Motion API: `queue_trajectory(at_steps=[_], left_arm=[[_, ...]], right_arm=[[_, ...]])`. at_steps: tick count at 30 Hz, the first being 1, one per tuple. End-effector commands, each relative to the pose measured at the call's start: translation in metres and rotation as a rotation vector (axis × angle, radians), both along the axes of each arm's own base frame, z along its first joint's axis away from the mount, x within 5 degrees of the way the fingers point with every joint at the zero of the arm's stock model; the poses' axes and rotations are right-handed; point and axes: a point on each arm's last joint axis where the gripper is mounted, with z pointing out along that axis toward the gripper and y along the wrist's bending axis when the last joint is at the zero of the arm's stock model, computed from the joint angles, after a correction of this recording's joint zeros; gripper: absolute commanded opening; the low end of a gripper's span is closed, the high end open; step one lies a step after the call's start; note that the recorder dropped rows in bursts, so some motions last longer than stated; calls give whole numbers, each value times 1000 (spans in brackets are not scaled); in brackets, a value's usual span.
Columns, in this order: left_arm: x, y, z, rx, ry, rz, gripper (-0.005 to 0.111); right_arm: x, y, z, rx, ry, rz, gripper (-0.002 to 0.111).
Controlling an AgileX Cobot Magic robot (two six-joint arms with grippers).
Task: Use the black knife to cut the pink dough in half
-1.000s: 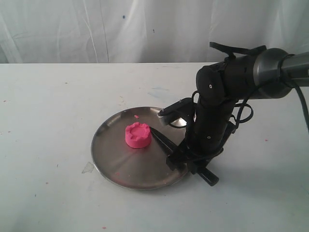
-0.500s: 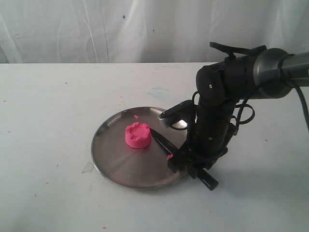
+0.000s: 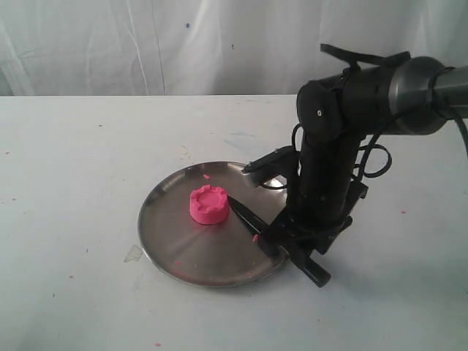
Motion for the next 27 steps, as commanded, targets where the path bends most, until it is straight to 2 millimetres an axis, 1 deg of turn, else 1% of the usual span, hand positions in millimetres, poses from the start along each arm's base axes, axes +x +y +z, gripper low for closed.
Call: queue_trajectory(at_steps=[1,4,5,7,9,12,14,16,17,18,19,20,21,24,27], left_arm=[[0,-1,-1,-4,4,-9,0],[0,-1,-1,-4,4,-9,0],[0,-1,-1,-4,4,-9,0],[0,-1,-1,-4,4,-9,0],[0,-1,-1,-4,4,-9,0],[0,-1,-1,-4,4,-9,0],[0,-1,-1,-4,4,-9,0],[0,-1,-1,-4,4,-9,0],[0,-1,-1,-4,4,-9,0],[0,-1,-1,-4,4,-9,0],[0,-1,-1,-4,4,-9,0],[0,-1,-1,-4,4,-9,0],[0,-1,-1,-4,4,-9,0],[0,-1,-1,-4,4,-9,0],[0,-1,-1,-4,4,-9,0]], right_arm=[[-6,-9,38,-8,-80,32,38],[-3,-19,57,-48,-218,54,37],[1,-24,62,-67,-264,34,36],[12,-39,66,-124,-353,-12,35],[23,-56,66,-144,-381,-70,34],[37,-90,56,-127,-325,-201,32],[42,-110,47,-43,-238,-270,32],[43,-124,40,152,-105,-298,32],[42,-129,39,263,-52,-268,32],[38,-129,39,399,24,-223,32],[38,-128,40,534,55,-184,32],[40,-127,40,633,32,-162,32],[40,-123,40,693,26,-166,32],[34,-123,33,705,34,-126,32],[26,-125,21,684,69,-130,32]])
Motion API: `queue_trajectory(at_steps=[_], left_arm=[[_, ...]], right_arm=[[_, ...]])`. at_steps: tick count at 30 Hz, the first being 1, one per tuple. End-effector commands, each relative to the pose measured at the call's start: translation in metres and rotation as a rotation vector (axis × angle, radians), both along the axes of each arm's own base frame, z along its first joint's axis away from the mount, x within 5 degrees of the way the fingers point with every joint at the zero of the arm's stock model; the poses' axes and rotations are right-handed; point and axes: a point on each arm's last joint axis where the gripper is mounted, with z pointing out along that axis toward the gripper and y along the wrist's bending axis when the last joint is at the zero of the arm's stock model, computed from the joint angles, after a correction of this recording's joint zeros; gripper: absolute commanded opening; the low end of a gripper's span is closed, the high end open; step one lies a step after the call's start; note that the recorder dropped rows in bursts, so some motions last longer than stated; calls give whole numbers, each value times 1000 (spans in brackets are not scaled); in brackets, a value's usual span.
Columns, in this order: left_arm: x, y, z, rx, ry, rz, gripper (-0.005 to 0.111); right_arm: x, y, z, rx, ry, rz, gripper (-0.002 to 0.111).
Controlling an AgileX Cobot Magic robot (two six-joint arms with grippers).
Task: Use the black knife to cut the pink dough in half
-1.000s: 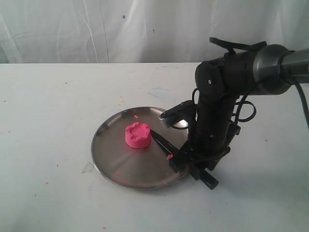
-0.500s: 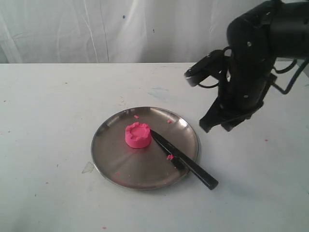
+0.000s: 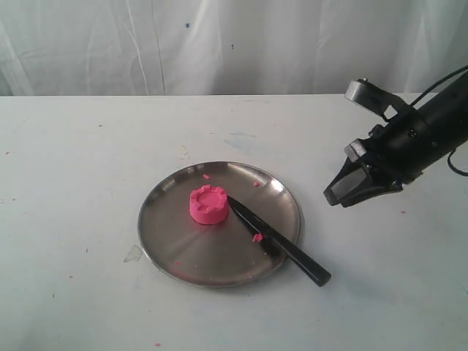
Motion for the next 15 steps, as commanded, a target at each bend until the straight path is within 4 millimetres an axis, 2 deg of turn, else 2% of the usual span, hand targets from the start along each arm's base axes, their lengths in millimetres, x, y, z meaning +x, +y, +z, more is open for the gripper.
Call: queue_trajectory(at_steps=[1,7,12,15], left_arm=[[0,-1,-1,-4,4,-9,0],[0,-1,-1,-4,4,-9,0],[0,-1,-1,-4,4,-9,0],[0,-1,-1,-4,4,-9,0]], right_arm=[[-7,-4,-15,-14,-8,2,32],[-9,-9,-33,-83,-39,-68,32],[-8,-8,-33,-69,0,-129,32],[-13,-6,-36,-43,91,-119,41]])
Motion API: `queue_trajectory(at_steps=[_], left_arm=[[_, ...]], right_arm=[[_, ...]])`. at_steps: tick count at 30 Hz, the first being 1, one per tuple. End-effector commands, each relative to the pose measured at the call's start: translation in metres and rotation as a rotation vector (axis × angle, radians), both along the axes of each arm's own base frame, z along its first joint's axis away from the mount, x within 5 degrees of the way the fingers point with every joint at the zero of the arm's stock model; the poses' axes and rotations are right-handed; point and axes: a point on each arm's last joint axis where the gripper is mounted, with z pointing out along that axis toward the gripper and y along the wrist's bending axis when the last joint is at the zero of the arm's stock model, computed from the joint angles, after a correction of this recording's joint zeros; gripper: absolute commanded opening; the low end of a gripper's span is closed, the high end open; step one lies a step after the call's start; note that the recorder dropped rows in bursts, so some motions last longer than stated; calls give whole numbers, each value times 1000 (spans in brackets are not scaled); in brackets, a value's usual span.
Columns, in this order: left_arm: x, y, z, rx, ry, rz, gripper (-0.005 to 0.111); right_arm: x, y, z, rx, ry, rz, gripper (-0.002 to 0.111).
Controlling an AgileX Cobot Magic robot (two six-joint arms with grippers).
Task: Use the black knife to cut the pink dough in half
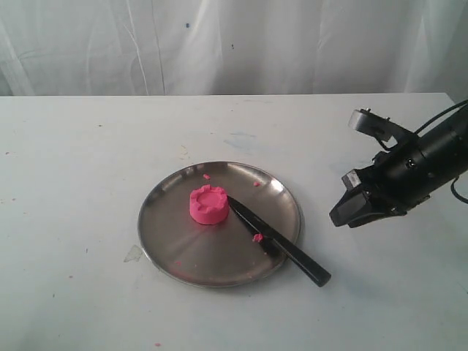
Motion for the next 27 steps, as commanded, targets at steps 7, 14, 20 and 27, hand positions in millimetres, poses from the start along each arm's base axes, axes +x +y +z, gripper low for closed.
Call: queue_trajectory(at_steps=[7,14,20,27], left_arm=[[0,-1,-1,-4,4,-9,0],[0,-1,-1,-4,4,-9,0],[0,-1,-1,-4,4,-9,0],[0,-1,-1,-4,4,-9,0]], right_arm=[[-10,20,-32,75,222,114,53],[-12,39,-59,99,282,194,53],[-11,41,-70,100,288,193,53],[-7,45,-67,154,237,190,53]])
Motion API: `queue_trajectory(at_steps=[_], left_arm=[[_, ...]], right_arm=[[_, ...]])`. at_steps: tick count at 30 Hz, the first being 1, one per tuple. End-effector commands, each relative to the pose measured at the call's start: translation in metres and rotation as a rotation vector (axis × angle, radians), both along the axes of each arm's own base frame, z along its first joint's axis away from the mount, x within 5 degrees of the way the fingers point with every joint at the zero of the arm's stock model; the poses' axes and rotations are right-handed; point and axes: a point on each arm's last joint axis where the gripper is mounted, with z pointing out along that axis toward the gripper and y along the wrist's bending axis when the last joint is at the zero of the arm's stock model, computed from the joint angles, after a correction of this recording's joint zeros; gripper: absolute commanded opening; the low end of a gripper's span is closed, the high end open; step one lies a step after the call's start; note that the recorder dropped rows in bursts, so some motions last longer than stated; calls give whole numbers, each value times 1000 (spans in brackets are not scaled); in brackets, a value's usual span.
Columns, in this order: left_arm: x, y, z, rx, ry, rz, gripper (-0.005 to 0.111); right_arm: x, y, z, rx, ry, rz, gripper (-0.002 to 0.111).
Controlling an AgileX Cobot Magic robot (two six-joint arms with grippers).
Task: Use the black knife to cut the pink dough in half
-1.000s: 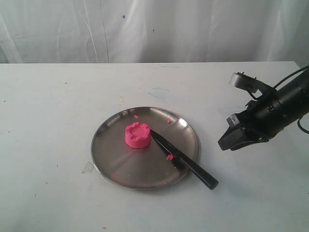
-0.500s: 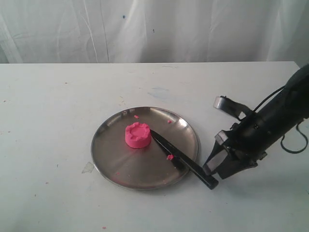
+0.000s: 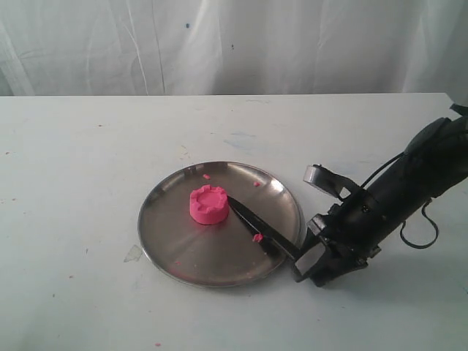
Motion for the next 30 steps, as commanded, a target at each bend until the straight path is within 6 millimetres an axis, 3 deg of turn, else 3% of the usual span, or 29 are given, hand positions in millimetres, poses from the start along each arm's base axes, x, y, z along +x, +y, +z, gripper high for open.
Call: queue_trajectory(at_steps=[1,8,18,22,26,30], left_arm=[[0,-1,-1,-4,4,-9,0],[0,-1,-1,-4,4,-9,0],[0,-1,-1,-4,4,-9,0],[0,-1,-1,-4,4,-9,0],[0,-1,-1,-4,4,-9,0],[0,-1,-1,-4,4,-9,0]], right_arm=[[1,3,1,50,-44,7,53],[2,4,1,61,-57,12,50],[1,4,-17,60,1,5,39],[2,4,-17,59,-3,4,25],[2,5,-16,64,1,8,0],[5,5,-10,74,17,10,0]])
